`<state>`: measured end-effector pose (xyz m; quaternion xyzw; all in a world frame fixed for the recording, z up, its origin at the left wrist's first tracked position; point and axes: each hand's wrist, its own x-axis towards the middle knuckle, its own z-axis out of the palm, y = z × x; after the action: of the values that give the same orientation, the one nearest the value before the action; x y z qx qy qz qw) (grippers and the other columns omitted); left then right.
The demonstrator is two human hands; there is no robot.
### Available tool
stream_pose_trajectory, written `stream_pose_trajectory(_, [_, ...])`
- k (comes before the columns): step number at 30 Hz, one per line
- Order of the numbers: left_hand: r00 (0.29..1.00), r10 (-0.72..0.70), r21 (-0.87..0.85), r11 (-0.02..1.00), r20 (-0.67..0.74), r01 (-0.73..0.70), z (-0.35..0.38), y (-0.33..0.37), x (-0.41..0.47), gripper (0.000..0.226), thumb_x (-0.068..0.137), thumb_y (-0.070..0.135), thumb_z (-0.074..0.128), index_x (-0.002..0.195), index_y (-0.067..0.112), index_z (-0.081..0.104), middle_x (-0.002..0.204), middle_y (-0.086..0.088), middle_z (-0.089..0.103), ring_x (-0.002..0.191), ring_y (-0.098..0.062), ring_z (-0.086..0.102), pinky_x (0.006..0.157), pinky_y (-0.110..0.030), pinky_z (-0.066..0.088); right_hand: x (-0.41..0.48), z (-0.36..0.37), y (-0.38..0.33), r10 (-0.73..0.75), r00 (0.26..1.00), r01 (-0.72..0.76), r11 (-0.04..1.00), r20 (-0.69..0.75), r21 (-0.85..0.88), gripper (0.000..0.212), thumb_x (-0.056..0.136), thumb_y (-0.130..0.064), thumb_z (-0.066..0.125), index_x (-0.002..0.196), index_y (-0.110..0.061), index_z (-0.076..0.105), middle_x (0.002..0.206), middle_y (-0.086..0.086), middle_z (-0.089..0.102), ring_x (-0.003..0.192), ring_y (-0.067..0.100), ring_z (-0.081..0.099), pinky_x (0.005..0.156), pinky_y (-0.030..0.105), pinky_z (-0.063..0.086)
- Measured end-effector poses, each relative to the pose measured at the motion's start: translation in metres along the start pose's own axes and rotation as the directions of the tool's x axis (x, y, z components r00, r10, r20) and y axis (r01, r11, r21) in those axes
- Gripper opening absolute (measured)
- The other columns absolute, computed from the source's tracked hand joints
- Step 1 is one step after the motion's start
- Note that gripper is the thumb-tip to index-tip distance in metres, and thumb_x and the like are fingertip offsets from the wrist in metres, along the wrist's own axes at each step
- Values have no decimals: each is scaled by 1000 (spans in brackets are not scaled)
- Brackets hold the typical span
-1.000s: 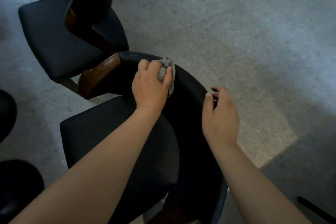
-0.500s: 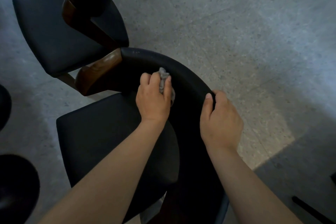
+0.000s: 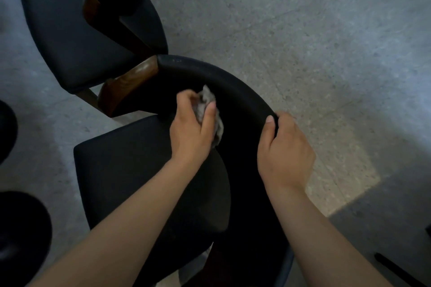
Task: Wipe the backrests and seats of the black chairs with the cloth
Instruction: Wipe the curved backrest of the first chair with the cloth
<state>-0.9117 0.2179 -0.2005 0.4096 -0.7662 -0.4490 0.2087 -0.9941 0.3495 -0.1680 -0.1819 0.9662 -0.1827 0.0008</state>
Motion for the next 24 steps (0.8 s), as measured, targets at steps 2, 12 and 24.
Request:
stream_pose_trajectory(2, [988,102,2,995,-115,-103,0,25,15,28,97,41,53,120,29,43,114,8,53,95,0,53,77,-13,41,0,0,0,5,1000,-5,1000,2,6,38,101,-38,32,111,-13,59,83,2,64,67,15,49,62,29,30])
stream_pose_trajectory(12, [939,335,511,821,-72,-254,18,38,67,35,93,47,54,96,13,60,101,-9,53,81,-23,54,65,-31,36,0,0,1,-2,1000,2,1000,-9,0,32,101,-35,36,108,-13,59,82,4,64,67,13,38,61,29,25])
stream_pose_trajectory(24, [937,95,227,974,-336,-17,36,7,51,40,95,46,44,88,9,60,101,-9,55,83,-20,55,69,-27,38,0,2,1,-13,1000,13,1000,-15,1,38,101,-37,33,113,-13,60,85,1,65,69,14,54,62,27,32])
